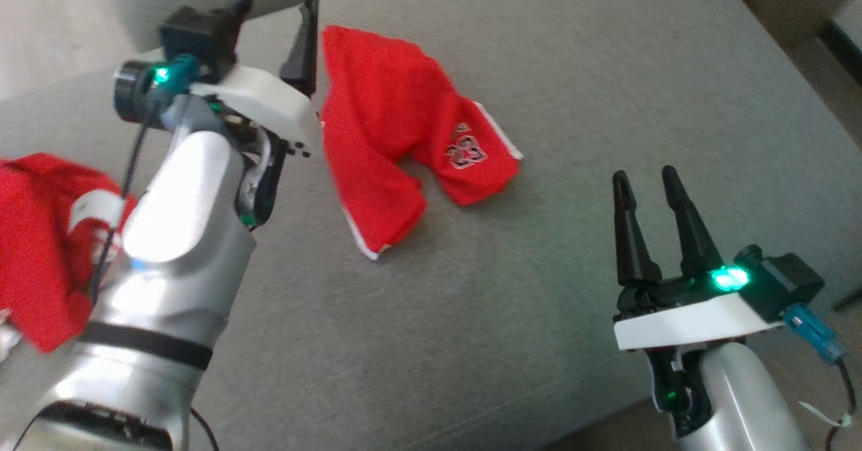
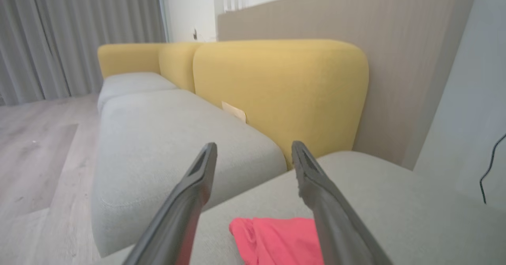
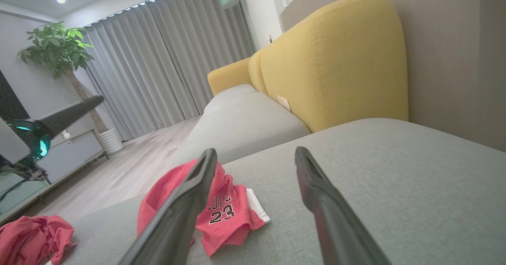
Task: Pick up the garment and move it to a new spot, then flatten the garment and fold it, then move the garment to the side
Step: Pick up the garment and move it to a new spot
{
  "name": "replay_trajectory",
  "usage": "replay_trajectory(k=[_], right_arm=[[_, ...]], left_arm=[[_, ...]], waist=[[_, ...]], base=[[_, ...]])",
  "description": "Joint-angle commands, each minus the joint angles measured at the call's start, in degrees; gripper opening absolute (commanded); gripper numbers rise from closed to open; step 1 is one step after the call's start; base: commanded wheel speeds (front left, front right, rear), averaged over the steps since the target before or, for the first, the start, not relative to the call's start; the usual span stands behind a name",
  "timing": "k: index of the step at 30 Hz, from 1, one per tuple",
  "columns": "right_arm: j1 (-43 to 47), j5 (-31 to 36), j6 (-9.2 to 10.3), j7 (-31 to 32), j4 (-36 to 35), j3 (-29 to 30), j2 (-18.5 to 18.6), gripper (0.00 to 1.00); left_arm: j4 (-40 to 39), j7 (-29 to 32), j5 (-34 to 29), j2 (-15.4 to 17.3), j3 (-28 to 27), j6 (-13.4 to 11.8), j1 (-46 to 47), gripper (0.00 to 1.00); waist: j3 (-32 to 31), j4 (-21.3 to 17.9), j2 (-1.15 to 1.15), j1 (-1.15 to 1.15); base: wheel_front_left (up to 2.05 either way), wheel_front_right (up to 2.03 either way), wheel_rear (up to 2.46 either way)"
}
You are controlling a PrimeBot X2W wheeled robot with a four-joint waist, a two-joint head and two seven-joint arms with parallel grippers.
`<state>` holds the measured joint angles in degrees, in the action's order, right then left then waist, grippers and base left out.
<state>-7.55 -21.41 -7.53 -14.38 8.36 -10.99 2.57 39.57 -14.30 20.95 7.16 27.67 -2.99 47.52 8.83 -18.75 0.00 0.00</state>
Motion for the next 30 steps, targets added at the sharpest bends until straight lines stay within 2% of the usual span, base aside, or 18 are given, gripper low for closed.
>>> replay_trajectory(k=[1, 9, 15, 21, 30], right_arm=[[-1.0, 0.6, 0.04, -0.6, -1.3, -0.5, 0.3, 1.0], [1.2, 3.8, 0.04, -0.6, 0.8, 2.4, 0.3, 1.0], [3.1, 5.7, 0.04, -0.6, 2.2, 4.2, 0.3, 1.0], [5.2, 6.5, 0.04, -0.6, 2.6, 5.7, 0.3, 1.0], [6.7, 6.8, 0.04, -0.6, 2.8, 6.2, 0.3, 1.0]], left_arm=[[-4.2, -0.7, 0.3, 2.3, -2.9, 0.3, 0.3, 1.0], [-17.4, -0.7, -1.7, 4.0, -6.8, 1.5, -14.1, 1.0], [-26.3, -0.7, -3.5, 4.0, -9.6, 1.3, -26.8, 1.0], [-32.5, -0.7, -5.4, 1.9, -11.7, 1.9, -37.1, 1.0], [-36.7, -0.7, -8.8, -1.9, -14.2, 3.0, -44.6, 1.0]], waist=[[-2.1, 3.7, 0.0, 0.0], [-6.1, 14.3, 0.0, 0.0], [-8.8, 19.8, 0.0, 0.0], [-10.5, 22.8, 0.0, 0.0], [-11.6, 23.4, 0.0, 0.0]], base=[[0.0, 0.0, 0.0], [0.0, 0.0, 0.0], [0.0, 0.0, 0.0], [0.0, 0.0, 0.0], [0.0, 0.0, 0.0]])
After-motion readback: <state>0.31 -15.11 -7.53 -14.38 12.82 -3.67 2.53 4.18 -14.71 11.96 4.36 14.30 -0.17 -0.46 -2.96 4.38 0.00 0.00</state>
